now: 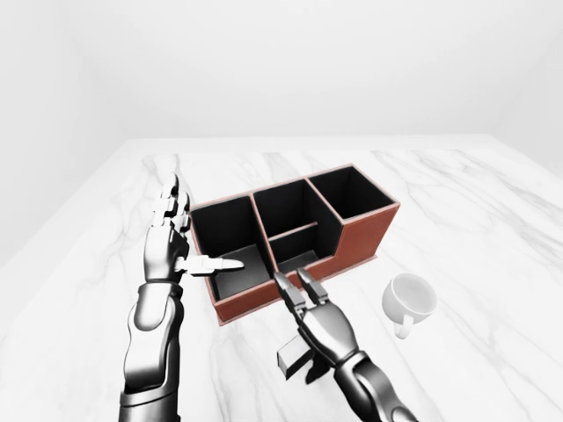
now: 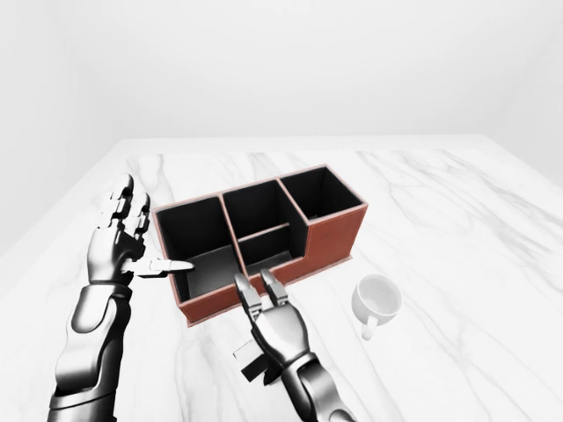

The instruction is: Pick up the book and place it in the front compartment of the caddy.

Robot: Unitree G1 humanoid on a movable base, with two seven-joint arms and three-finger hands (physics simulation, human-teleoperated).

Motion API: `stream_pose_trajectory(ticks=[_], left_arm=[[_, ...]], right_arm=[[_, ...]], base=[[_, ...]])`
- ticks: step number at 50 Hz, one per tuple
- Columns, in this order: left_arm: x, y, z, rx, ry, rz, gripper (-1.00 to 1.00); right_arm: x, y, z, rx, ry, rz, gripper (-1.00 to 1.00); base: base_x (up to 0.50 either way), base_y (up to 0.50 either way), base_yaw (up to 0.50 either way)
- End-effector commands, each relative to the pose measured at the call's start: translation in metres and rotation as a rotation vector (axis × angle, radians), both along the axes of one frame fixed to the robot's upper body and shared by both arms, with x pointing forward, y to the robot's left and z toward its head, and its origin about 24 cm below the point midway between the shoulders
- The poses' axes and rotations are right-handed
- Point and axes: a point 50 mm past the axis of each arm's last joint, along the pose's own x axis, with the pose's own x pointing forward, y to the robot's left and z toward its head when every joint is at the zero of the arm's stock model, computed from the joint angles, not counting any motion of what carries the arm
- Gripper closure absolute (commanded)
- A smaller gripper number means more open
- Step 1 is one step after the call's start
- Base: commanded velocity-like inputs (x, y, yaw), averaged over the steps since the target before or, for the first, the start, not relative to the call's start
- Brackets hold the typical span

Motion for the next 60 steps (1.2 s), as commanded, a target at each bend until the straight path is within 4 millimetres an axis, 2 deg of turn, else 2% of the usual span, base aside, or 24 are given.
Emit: stream_pose_trajectory(ticks=[1,32,33,34,35,50,60], left_arm=[[0.000,-0.001,0.000,0.001,0.000,-0.001,-1.00],[0.000,-0.002,-0.003,0.003,0.013,-0.004,-1.00],[0.000,-0.002,-0.003,0.003,0.013,-0.004,-1.00],[0.000,-0.002,-0.003,0.003,0.013,-0.005,-1.00],[0.000,-0.002,-0.003,0.003,0.011,-0.005,-1.00],[0.000,-0.001,-0.001,0.003,0.006,0.000,-1.00],[0.000,0.000,-0.002,0.000,0.007,0.004,-1.00]], right_arm=[[0.000,-0.001,-0.004,-0.005,0.007,-0.005,-1.00],[-0.003,-0.004,-0.013,-0.010,0.041,-0.018,-0.98],[-0.003,-0.004,-0.013,-0.009,0.042,-0.019,-0.43],[-0.003,-0.004,-0.013,-0.008,0.043,-0.020,0.39],[-0.003,-0.005,-0.014,-0.005,0.052,-0.019,1.00],[-0.004,-0.003,-0.012,0.004,0.050,-0.014,1.00],[0.000,-0.004,0.005,0.028,0.025,-0.004,1.00]], base=[[0.00,0.00,0.00],[0.00,0.00,0.00],[0.00,0.00,0.00],[0.00,0.00,0.00],[0.00,0.00,0.00],[0.00,0.00,0.00],[0.00,0.00,0.00]])
